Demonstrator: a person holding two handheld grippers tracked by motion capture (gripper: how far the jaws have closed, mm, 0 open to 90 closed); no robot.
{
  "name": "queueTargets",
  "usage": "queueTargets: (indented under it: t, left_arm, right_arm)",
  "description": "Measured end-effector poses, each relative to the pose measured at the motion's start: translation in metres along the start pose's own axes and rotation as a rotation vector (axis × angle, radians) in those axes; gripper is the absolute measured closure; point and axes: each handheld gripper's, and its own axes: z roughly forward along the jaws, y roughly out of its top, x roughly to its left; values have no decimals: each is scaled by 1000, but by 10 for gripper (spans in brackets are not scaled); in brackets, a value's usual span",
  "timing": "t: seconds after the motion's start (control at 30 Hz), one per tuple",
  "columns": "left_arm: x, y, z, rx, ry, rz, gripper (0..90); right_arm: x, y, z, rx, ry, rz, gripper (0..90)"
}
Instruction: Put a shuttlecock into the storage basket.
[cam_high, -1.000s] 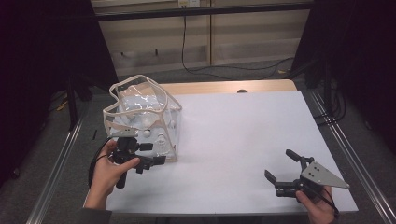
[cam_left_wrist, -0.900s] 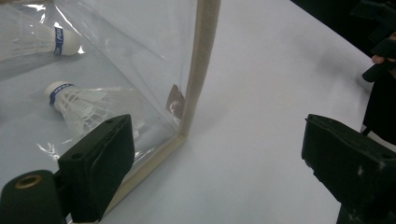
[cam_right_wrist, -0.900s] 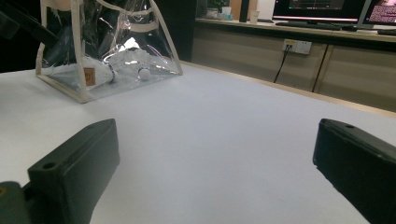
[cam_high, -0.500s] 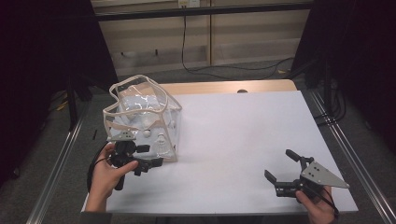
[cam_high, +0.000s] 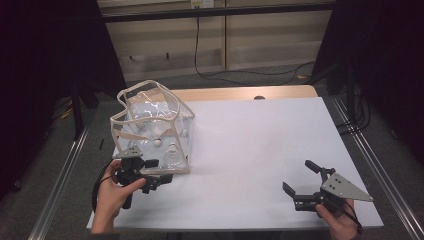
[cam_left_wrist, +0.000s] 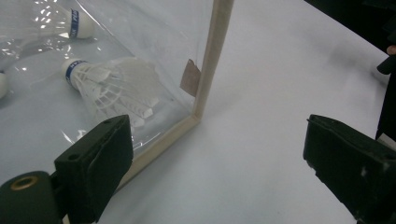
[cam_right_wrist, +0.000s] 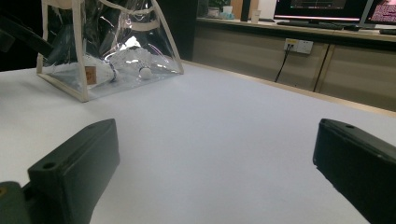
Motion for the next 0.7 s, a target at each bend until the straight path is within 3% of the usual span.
queueTargets:
  t: [0.23, 0.43, 0.7]
  left_arm:
    - [2, -3, -3, -24, -4, 5, 82]
    - [7, -11, -7, -42, 2, -25, 82]
    - [8, -15, -9, -58, 6, -31, 82]
  right_arm:
    - [0, 0, 1, 1, 4, 0, 4]
    - [0, 0, 1, 2, 5, 2, 4]
    - [1, 0, 2, 4, 8, 0, 4]
